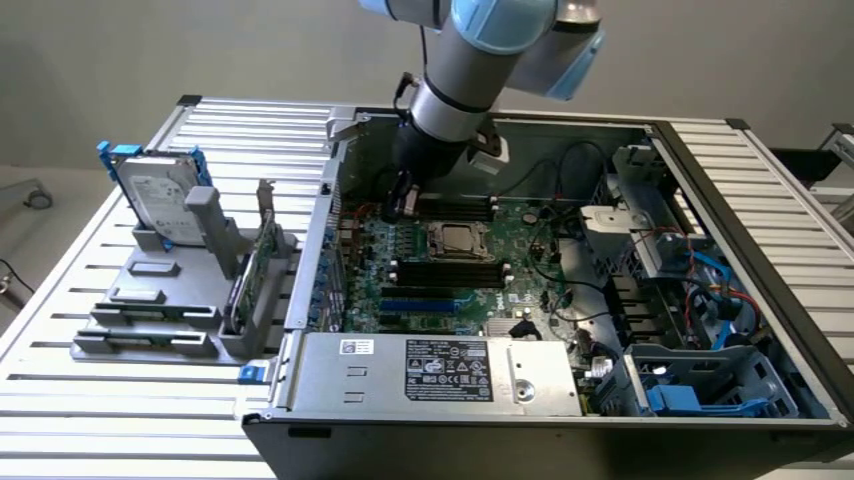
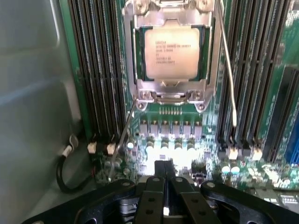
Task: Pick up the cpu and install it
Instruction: 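Install the first cpu locking lever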
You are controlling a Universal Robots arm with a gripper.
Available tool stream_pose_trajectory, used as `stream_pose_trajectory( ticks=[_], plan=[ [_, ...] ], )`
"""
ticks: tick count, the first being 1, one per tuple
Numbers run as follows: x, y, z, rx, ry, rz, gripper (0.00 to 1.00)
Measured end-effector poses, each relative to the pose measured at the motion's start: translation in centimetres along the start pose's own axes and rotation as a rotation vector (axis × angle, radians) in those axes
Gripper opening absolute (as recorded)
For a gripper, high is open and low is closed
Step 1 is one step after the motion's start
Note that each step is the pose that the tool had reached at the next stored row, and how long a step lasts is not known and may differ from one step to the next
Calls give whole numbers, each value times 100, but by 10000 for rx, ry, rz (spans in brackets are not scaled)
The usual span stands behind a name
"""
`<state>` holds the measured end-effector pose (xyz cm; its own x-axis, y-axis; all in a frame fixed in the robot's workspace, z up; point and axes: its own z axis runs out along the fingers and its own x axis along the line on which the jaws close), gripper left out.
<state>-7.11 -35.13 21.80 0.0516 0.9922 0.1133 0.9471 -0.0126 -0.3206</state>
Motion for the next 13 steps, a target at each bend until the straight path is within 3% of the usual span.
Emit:
stream_pose_trajectory(
  ticks=[8, 13],
  plan=[
    [4, -72, -36, -85, 404, 240, 11],
    [6, -88, -53, -147, 594, 577, 11]
  ],
)
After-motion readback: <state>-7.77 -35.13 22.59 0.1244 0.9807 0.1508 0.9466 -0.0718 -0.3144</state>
